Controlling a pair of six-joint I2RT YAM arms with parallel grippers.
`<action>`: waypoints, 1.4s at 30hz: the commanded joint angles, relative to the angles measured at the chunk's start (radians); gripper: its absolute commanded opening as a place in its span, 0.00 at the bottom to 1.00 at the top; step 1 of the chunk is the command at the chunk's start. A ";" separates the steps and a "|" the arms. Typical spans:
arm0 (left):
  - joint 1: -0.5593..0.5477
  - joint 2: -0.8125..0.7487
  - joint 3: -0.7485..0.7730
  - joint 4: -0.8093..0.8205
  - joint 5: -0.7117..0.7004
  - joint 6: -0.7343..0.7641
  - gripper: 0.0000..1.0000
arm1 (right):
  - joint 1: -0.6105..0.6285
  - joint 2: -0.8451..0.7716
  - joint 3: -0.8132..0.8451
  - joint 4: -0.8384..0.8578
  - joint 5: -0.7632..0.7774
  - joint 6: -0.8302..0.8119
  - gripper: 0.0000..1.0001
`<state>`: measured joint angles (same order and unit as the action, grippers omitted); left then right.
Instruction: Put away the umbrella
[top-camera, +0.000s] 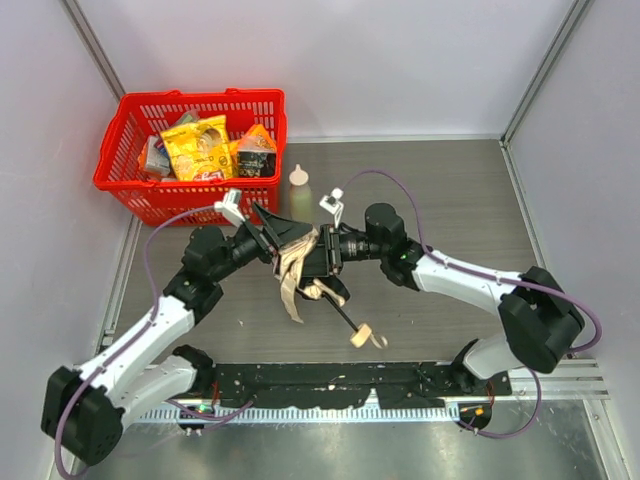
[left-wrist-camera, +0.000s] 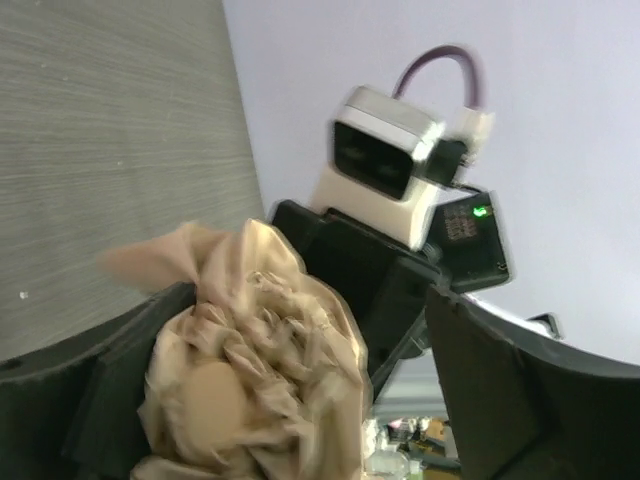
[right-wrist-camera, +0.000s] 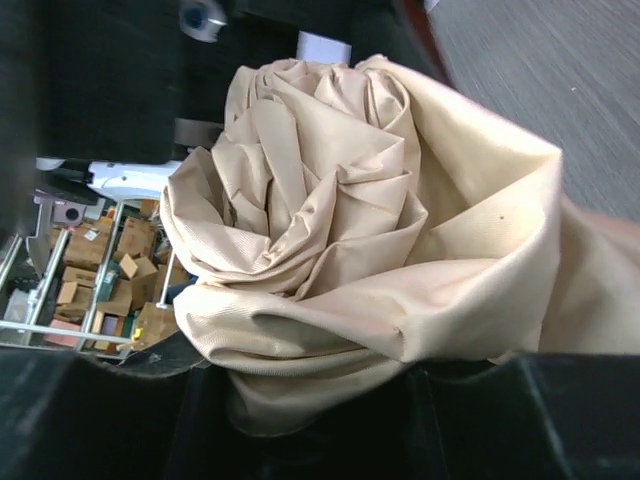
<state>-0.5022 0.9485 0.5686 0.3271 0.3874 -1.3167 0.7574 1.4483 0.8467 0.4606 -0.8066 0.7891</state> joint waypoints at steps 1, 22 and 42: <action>0.011 -0.114 0.096 -0.166 -0.065 0.151 1.00 | -0.044 -0.063 -0.012 0.136 -0.045 0.081 0.01; -0.090 0.028 0.057 0.168 -0.022 0.008 1.00 | -0.086 -0.052 -0.026 0.362 -0.128 0.243 0.01; -0.095 -0.131 0.016 0.027 -0.202 0.108 0.00 | -0.075 -0.239 0.155 -0.558 0.234 -0.229 0.56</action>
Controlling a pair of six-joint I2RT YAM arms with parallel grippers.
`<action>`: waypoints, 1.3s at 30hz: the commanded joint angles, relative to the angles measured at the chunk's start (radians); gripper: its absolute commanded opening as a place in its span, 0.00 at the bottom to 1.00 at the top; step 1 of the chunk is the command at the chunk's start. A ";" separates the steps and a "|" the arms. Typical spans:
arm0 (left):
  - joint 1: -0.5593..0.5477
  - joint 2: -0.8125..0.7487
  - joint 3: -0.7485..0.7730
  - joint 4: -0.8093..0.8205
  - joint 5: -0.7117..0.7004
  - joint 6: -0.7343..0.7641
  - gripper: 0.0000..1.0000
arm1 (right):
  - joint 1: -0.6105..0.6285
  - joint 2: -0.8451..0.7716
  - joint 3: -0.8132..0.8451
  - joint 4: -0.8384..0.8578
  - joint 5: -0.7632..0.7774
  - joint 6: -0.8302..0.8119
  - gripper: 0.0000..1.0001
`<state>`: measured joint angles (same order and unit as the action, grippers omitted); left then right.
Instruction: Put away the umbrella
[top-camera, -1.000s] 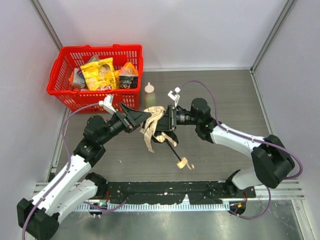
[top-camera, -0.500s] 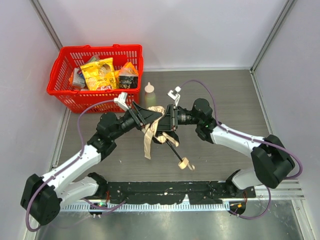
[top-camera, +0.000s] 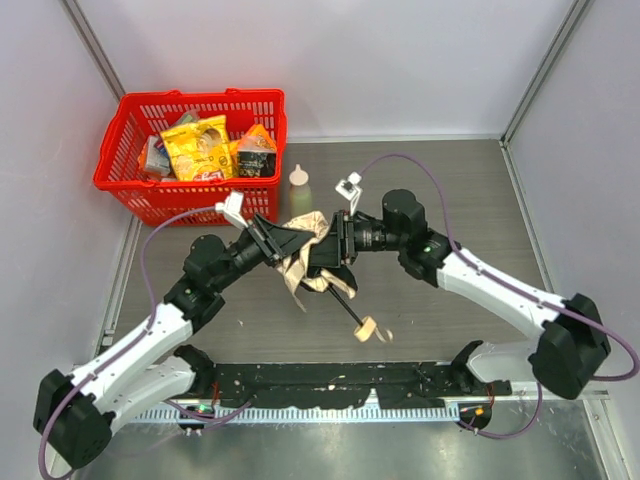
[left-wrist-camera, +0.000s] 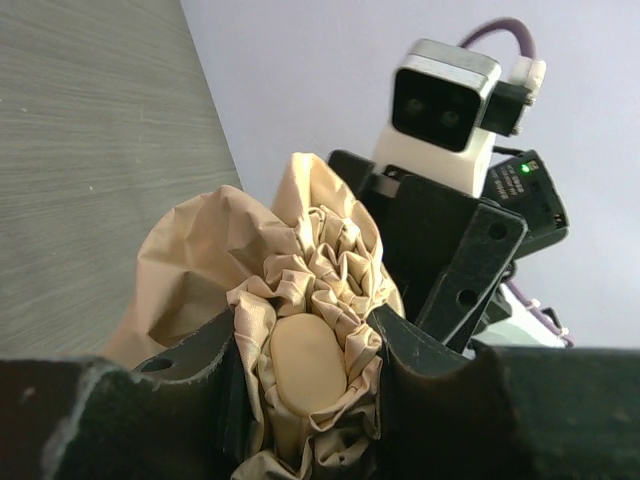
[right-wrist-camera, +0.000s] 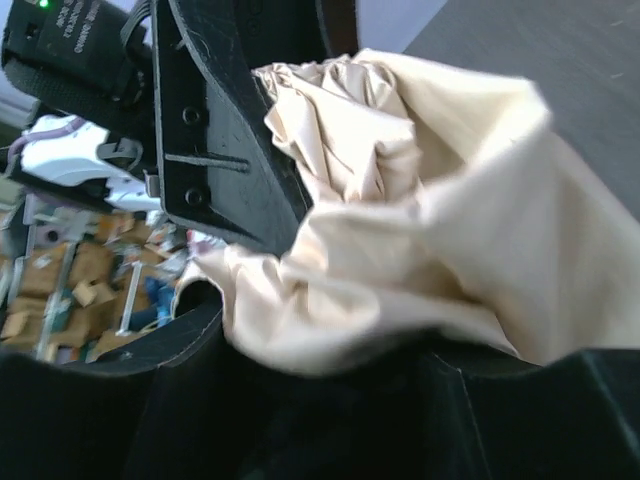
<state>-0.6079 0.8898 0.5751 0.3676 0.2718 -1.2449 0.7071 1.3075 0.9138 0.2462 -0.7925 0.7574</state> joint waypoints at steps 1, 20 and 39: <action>0.011 -0.077 0.009 -0.019 -0.082 0.036 0.00 | -0.026 -0.115 0.100 -0.379 0.251 -0.210 0.58; 0.013 -0.042 0.085 -0.171 -0.109 0.039 0.00 | 0.074 -0.108 0.433 -0.726 0.329 -0.475 0.72; 0.011 -0.035 0.089 -0.093 -0.056 -0.024 0.00 | 0.273 0.022 0.316 -0.585 0.644 -0.536 0.82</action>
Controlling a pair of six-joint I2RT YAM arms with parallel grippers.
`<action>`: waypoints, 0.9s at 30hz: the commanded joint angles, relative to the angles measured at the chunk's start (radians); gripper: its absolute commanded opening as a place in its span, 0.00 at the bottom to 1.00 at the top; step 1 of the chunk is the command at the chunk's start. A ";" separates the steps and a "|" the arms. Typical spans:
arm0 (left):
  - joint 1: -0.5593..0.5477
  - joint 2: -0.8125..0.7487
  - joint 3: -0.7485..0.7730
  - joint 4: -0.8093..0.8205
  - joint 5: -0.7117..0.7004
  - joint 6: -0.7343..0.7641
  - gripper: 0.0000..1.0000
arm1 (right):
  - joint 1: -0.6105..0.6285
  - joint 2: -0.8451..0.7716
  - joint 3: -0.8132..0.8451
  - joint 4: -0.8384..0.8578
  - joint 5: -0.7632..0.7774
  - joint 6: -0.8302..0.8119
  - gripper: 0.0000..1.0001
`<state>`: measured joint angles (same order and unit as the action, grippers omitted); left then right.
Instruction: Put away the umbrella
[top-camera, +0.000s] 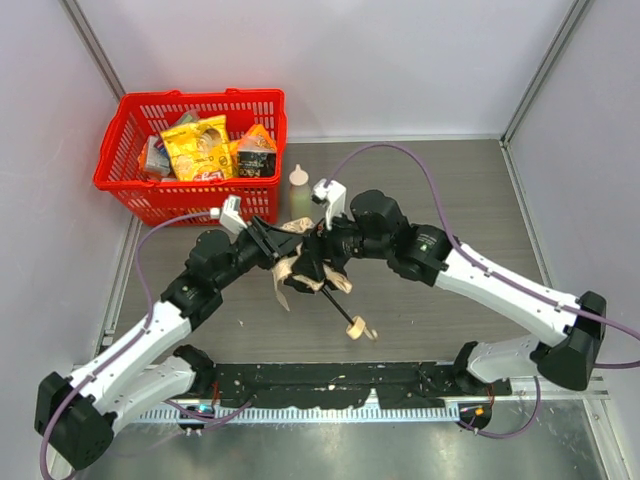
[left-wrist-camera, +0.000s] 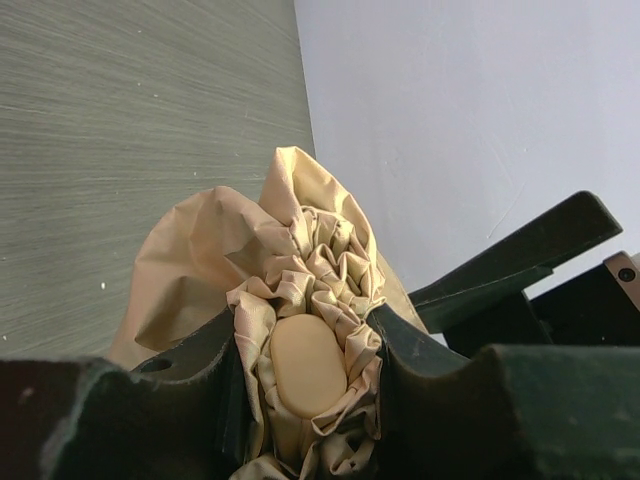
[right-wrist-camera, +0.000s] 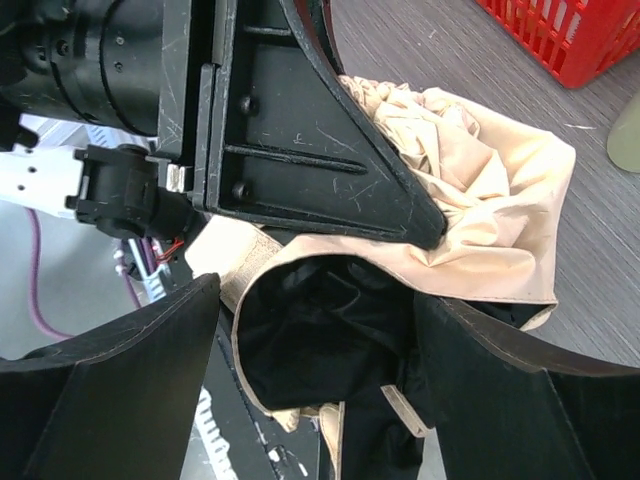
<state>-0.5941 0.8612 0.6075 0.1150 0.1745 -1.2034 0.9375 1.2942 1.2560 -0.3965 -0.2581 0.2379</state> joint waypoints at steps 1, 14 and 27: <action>-0.001 -0.004 0.060 0.164 0.042 -0.070 0.00 | 0.052 0.045 -0.023 0.051 0.168 -0.020 0.82; -0.003 -0.001 0.078 0.091 -0.003 -0.068 0.00 | 0.202 0.120 0.039 -0.050 0.490 -0.065 0.83; 0.017 -0.019 0.014 0.291 -0.217 -0.091 0.00 | 0.015 -0.163 -0.067 -0.025 0.413 0.541 0.87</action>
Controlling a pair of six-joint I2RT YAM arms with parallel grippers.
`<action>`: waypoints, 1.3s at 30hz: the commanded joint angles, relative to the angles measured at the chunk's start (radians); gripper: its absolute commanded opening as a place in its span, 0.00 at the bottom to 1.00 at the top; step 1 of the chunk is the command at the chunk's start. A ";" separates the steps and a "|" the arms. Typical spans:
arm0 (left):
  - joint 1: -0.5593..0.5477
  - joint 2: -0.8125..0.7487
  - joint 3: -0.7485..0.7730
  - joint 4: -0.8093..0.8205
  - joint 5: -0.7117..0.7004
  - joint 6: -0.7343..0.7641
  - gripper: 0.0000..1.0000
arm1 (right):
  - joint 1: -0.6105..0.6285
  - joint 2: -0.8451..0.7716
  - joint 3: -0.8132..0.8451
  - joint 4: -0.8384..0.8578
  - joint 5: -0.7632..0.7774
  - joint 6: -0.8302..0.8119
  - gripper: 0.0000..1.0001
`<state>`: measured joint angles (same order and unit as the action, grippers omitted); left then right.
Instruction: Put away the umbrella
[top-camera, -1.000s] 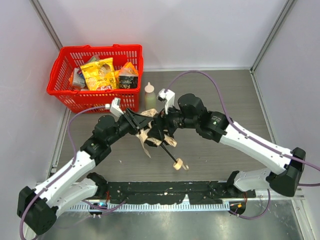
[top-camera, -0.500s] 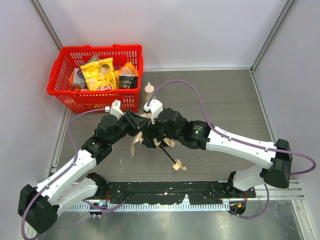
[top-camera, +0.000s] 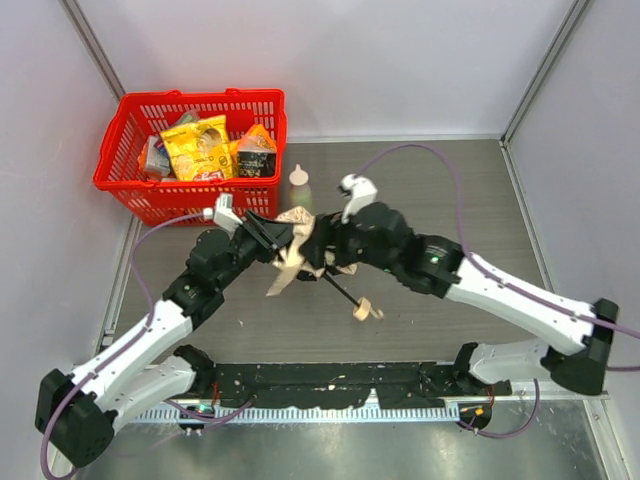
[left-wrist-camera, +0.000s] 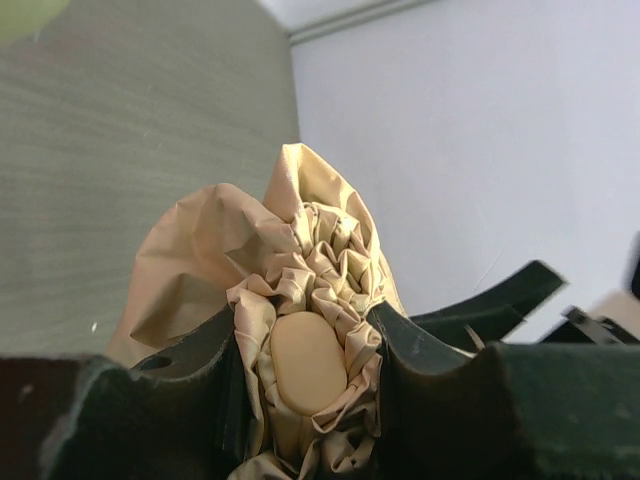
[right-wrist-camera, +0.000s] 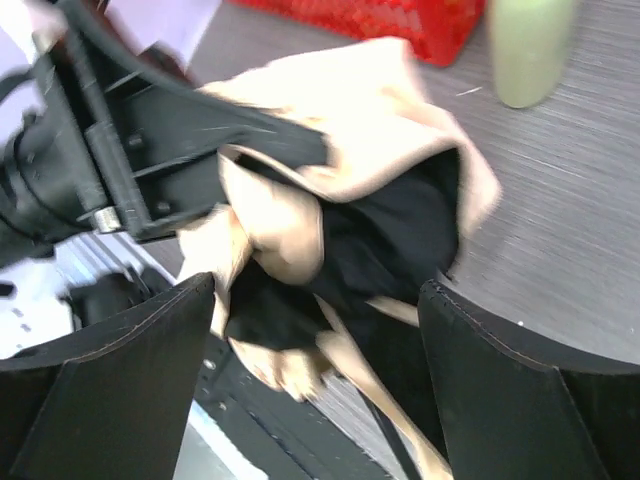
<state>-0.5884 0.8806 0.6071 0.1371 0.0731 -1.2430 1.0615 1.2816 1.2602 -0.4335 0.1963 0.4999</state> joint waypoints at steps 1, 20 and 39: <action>0.015 -0.038 0.010 0.295 -0.136 -0.050 0.00 | -0.129 -0.210 -0.105 0.025 -0.040 0.288 0.87; 0.041 0.064 -0.021 0.777 -0.259 -0.196 0.00 | -0.634 -0.470 -0.448 0.059 -0.181 0.561 0.90; 0.042 0.330 0.046 1.213 -0.078 -0.326 0.00 | -0.379 -0.113 -0.765 1.140 -0.535 1.542 0.85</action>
<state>-0.5491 1.1999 0.5850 1.1362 -0.0414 -1.5272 0.5976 1.1347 0.4767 0.4576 -0.4297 1.7683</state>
